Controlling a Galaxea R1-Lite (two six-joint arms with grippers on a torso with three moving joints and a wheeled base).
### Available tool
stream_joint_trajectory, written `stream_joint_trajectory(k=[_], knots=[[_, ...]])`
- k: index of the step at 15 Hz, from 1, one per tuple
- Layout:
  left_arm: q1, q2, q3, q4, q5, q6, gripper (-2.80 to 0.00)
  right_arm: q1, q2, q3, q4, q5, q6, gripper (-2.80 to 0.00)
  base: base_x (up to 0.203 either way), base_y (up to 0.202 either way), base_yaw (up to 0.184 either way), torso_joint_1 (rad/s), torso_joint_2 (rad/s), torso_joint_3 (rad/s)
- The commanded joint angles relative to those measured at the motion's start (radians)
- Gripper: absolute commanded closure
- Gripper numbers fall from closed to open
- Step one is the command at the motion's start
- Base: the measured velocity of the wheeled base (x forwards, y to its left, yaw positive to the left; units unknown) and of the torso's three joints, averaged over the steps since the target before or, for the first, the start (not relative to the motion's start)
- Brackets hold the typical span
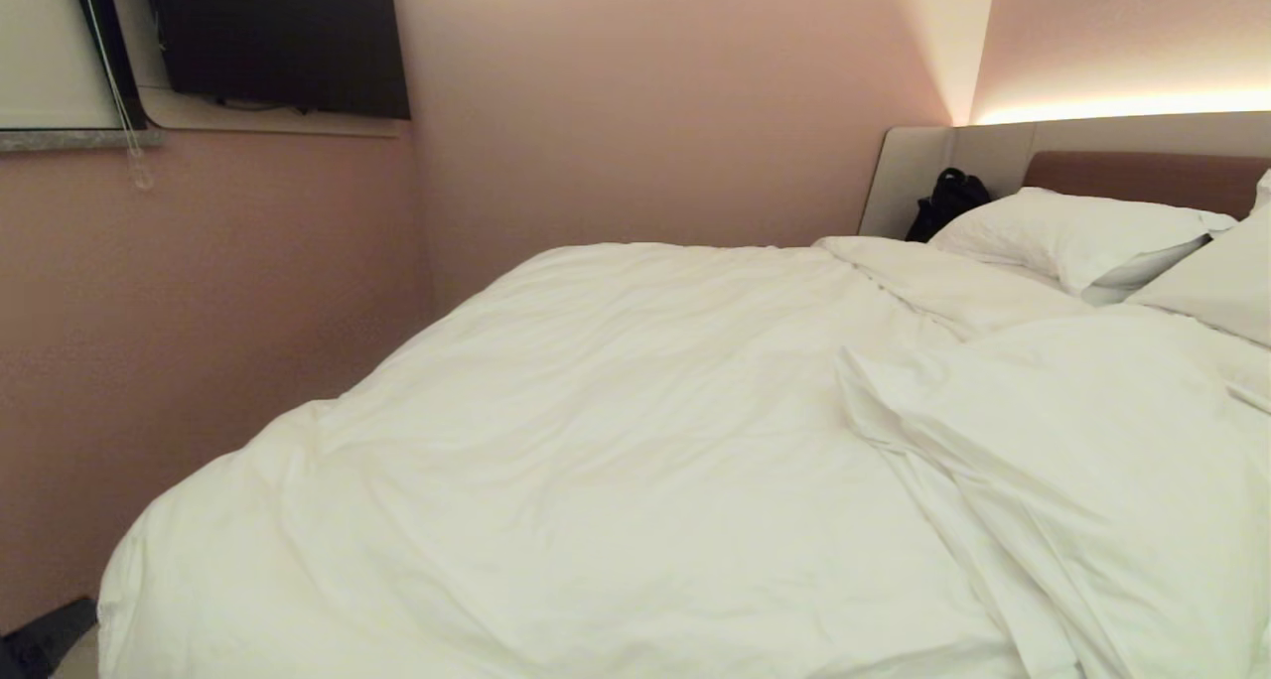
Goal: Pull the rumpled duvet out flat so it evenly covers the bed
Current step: Hold the folded corner of the quilt, then flatten the corners of the folded blanket
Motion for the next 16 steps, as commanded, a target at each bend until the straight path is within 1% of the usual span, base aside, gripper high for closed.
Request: stream_joint_trajectory(k=[1, 4, 6, 7, 10, 11, 14, 16], knots=[[0.000, -0.010, -0.019, -0.001, 0.000, -0.002, -2.80, 0.000, 0.001, 0.000, 0.000, 0.000, -0.001, 0.00, 0.000, 0.000, 0.000, 0.000, 0.00, 0.000], [-0.001, 0.006, -0.109, 0.000, -0.005, -0.002, -2.80, 0.000, 0.001, 0.000, 0.000, 0.000, -0.001, 0.00, 0.000, 0.000, 0.000, 0.000, 0.00, 0.000], [-0.008, 0.059, -0.179, -0.002, -0.008, 0.002, -2.80, 0.000, 0.001, 0.000, 0.000, 0.002, -0.001, 0.00, 0.000, 0.000, 0.000, 0.000, 0.00, 0.000], [-0.010, 0.103, -0.199, -0.006, -0.017, 0.004, -2.80, 0.000, 0.001, 0.000, 0.000, 0.002, -0.001, 0.00, 0.000, 0.000, 0.000, 0.000, 0.00, 0.000], [-0.013, 0.234, -0.233, -0.016, -0.072, 0.000, -2.80, 0.000, 0.001, 0.000, 0.000, 0.002, -0.001, 0.00, 0.000, 0.000, 0.000, 0.000, 0.00, 0.000], [-0.013, 0.264, -0.231, -0.029, -0.078, -0.004, 0.00, 0.000, 0.001, 0.000, 0.000, 0.001, -0.001, 0.00, 0.000, 0.000, 0.000, 0.000, 0.00, 0.000], [-0.013, 0.275, -0.181, -0.141, -0.091, 0.000, 0.00, 0.000, 0.001, 0.000, 0.000, 0.001, -0.001, 0.00, 0.000, 0.000, 0.000, 0.000, 0.00, 0.000], [-0.014, 0.254, -0.180, -0.161, -0.095, 0.005, 0.00, 0.000, 0.001, 0.000, 0.000, 0.001, -0.001, 0.00, 0.000, 0.000, 0.000, 0.000, 0.00, 0.000]])
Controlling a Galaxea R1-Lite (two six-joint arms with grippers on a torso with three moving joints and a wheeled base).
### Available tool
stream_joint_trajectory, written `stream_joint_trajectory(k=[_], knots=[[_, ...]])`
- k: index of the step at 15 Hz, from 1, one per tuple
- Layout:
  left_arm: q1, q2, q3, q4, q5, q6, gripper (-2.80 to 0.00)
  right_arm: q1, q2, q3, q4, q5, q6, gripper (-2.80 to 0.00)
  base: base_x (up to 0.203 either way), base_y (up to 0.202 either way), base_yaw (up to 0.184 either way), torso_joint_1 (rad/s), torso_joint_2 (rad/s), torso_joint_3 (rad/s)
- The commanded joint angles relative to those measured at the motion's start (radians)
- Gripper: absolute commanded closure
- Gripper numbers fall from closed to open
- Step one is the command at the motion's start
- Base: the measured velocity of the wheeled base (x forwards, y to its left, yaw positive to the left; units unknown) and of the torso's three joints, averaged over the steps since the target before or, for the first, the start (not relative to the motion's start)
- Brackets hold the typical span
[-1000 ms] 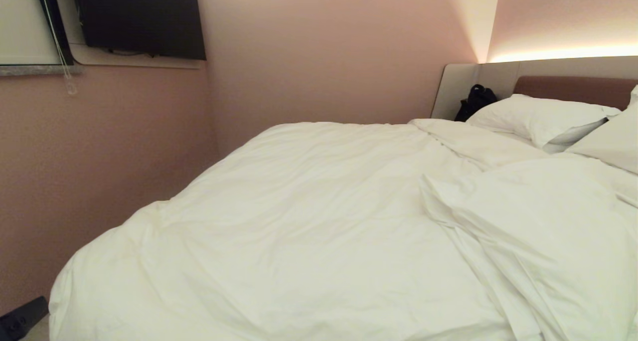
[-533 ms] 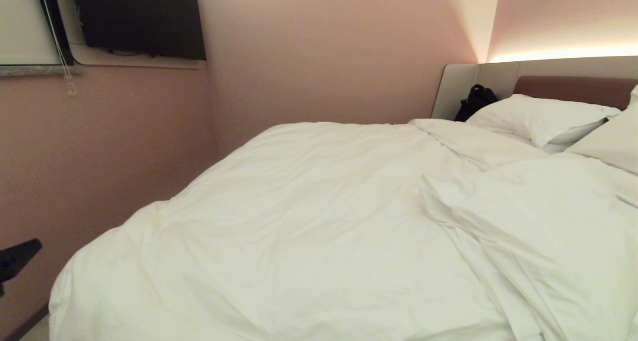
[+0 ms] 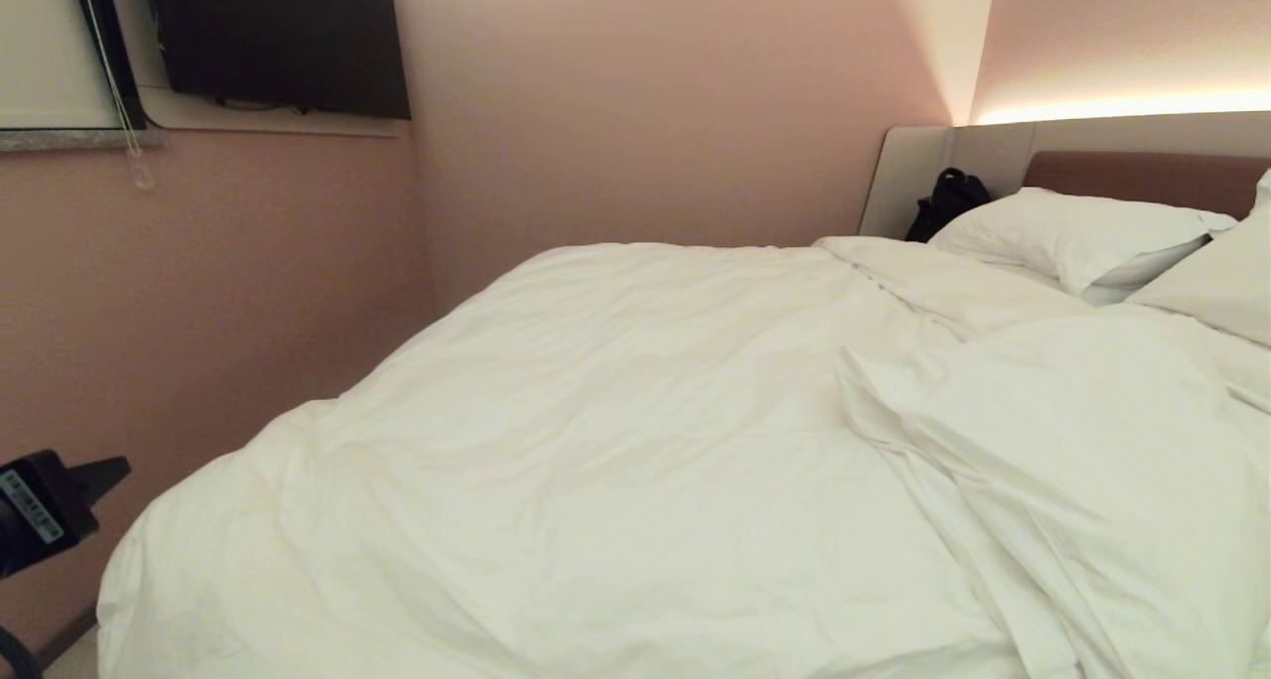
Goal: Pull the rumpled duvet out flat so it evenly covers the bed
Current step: Flatten the corners of the folded blanket
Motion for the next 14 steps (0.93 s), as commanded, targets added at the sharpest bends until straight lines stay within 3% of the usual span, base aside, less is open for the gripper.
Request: stream_joint_trajectory(k=[1, 6, 12, 14], knots=[[-0.001, -0.029, -0.001, -0.004, -0.003, 0.000, 0.00, 0.000, 0.001, 0.000, 0.000, 0.000, 0.000, 0.00, 0.000, 0.000, 0.000, 0.000, 0.00, 0.000], [-0.006, -0.213, 0.028, 0.007, -0.091, 0.089, 0.00, 0.000, 0.001, 0.000, 0.000, 0.001, 0.000, 0.00, 0.000, 0.000, 0.000, 0.000, 0.00, 0.000], [-0.007, -0.366, 0.085, 0.037, -0.140, 0.131, 0.00, 0.000, 0.001, 0.000, 0.000, 0.000, 0.000, 0.00, 0.000, 0.000, 0.000, 0.000, 0.00, 0.000], [-0.007, -0.445, 0.103, 0.069, -0.155, 0.174, 0.00, 0.000, 0.001, 0.000, 0.000, 0.000, 0.000, 0.00, 0.000, 0.000, 0.000, 0.000, 0.00, 0.000]])
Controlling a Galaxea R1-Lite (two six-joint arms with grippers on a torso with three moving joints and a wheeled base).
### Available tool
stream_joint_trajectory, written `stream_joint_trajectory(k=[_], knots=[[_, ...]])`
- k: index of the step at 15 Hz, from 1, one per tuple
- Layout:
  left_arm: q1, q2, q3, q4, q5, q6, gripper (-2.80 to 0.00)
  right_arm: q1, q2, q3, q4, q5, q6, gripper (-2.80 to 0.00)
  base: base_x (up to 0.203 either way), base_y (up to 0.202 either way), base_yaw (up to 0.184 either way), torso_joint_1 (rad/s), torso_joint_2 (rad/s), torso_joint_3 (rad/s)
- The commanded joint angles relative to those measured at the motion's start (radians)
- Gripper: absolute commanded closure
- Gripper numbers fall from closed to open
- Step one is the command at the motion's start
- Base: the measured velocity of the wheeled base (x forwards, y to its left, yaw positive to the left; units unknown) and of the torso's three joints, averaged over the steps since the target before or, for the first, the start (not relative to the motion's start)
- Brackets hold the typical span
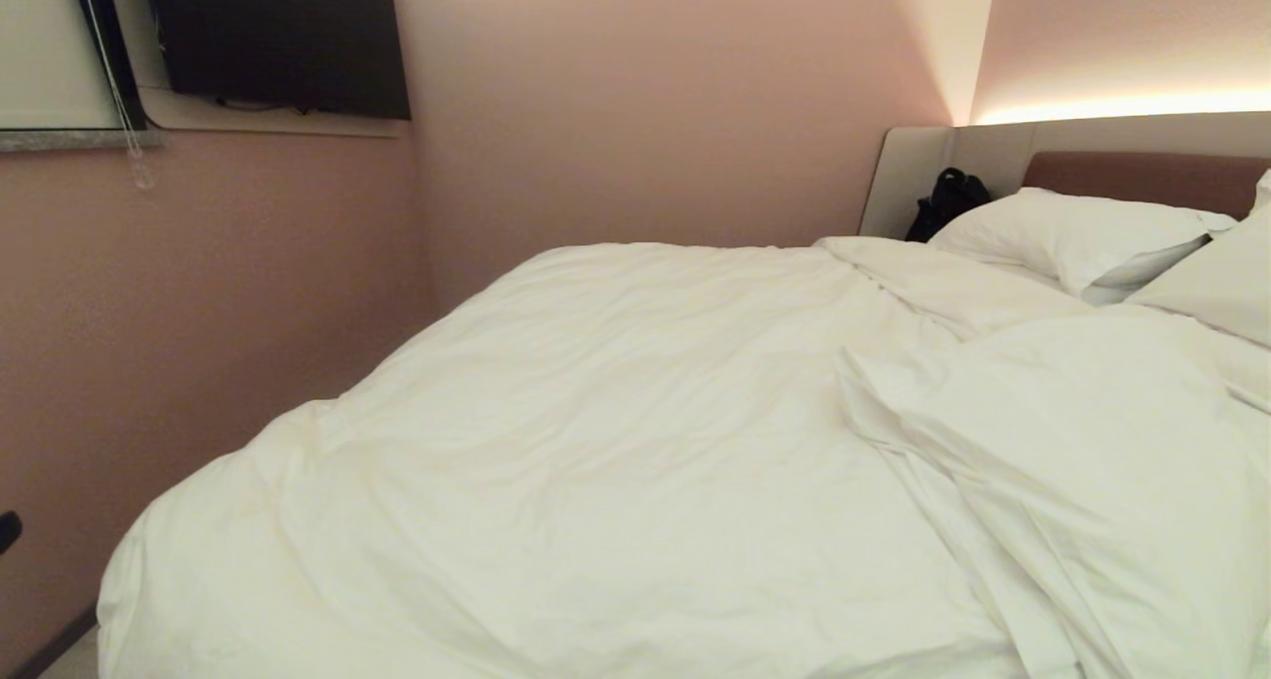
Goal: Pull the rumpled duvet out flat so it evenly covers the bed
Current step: Flatten the corners of the folded blanket
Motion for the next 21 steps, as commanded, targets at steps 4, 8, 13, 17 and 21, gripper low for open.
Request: stream_joint_trajectory(k=[4, 8, 13, 17, 21], knots=[[-0.022, -0.256, 0.081, 0.032, -0.020, 0.138, 0.00, 0.000, 0.001, 0.000, 0.000, 0.001, 0.000, 0.00, 0.000, 0.000, 0.000, 0.000, 0.00, 0.000], [-0.047, -0.363, 0.100, 0.122, -0.023, 0.169, 0.00, 0.000, 0.001, 0.000, 0.000, 0.002, 0.000, 0.00, 0.000, 0.000, 0.000, 0.000, 0.00, 0.000], [-0.052, -0.393, 0.144, 0.104, -0.017, 0.163, 0.00, 0.000, 0.001, 0.000, 0.000, 0.001, 0.000, 0.00, 0.000, 0.000, 0.000, 0.000, 0.00, 0.000], [-0.053, -0.393, 0.282, -0.145, -0.019, 0.172, 0.00, 0.000, 0.001, 0.000, 0.000, 0.001, 0.000, 0.00, 0.000, 0.000, 0.000, 0.000, 0.00, 0.000], [-0.125, -0.428, 0.360, -0.285, -0.013, 0.174, 0.00, 0.000, 0.001, 0.000, 0.000, 0.001, 0.000, 0.00, 0.000, 0.000, 0.000, 0.000, 0.00, 0.000]])
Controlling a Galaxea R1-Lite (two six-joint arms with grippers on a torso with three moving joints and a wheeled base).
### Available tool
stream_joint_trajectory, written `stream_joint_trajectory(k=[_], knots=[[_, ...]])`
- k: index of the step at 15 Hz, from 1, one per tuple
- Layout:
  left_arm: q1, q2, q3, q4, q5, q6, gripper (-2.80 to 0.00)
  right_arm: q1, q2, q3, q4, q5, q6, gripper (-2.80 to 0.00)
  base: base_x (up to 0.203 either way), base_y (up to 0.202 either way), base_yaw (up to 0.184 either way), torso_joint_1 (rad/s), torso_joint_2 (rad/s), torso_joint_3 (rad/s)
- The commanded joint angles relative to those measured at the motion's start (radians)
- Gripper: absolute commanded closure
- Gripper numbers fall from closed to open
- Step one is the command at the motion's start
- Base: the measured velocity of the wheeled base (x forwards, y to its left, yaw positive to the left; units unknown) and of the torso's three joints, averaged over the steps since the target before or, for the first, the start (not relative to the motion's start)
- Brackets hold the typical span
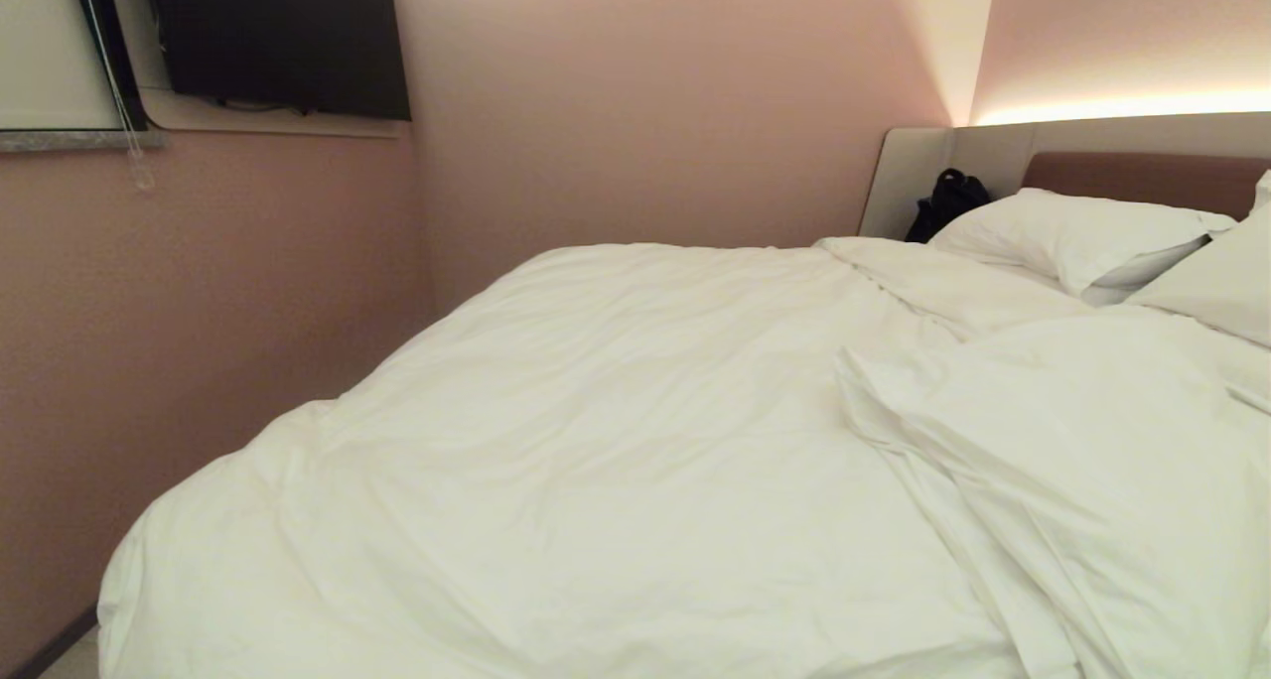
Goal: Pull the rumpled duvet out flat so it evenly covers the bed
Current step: Flatten the corners of the folded blanket
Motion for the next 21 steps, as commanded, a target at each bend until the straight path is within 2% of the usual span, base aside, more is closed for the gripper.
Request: stream_joint_trajectory(k=[1, 8, 12, 14, 16, 21], knots=[[-0.028, -0.052, 0.021, -0.003, -0.002, 0.000, 0.00, 0.000, 0.001, 0.000, 0.000, -0.001, -0.001, 0.00, 0.000, 0.000, 0.000, 0.000, 0.00, 0.000], [-0.036, -0.267, 0.095, 0.043, -0.039, -0.005, 0.00, 0.000, 0.001, 0.000, 0.000, -0.001, -0.001, 0.00, 0.000, 0.000, 0.000, 0.000, 0.00, 0.000], [-0.036, -0.267, 0.107, 0.133, -0.011, -0.031, 0.00, 0.000, 0.001, 0.000, 0.000, 0.001, -0.001, 0.00, 0.000, 0.000, 0.000, 0.000, 0.00, 0.000], [-0.036, -0.267, 0.107, 0.220, 0.049, -0.023, 0.00, 0.000, 0.001, 0.000, 0.000, 0.001, -0.001, 0.00, 0.000, 0.000, 0.000, 0.000, 0.00, 0.000], [-0.036, -0.267, 0.107, 0.312, 0.063, -0.022, 0.00, 0.000, 0.001, 0.000, 0.000, -0.001, -0.001, 0.00, 0.000, 0.000, 0.000, 0.000, 0.00, 0.000], [-0.036, -0.267, 0.107, 0.319, 0.060, -0.026, 0.00, 0.000, 0.001, 0.000, 0.000, -0.001, -0.001, 0.00, 0.000, 0.000, 0.000, 0.000, 0.00, 0.000]])
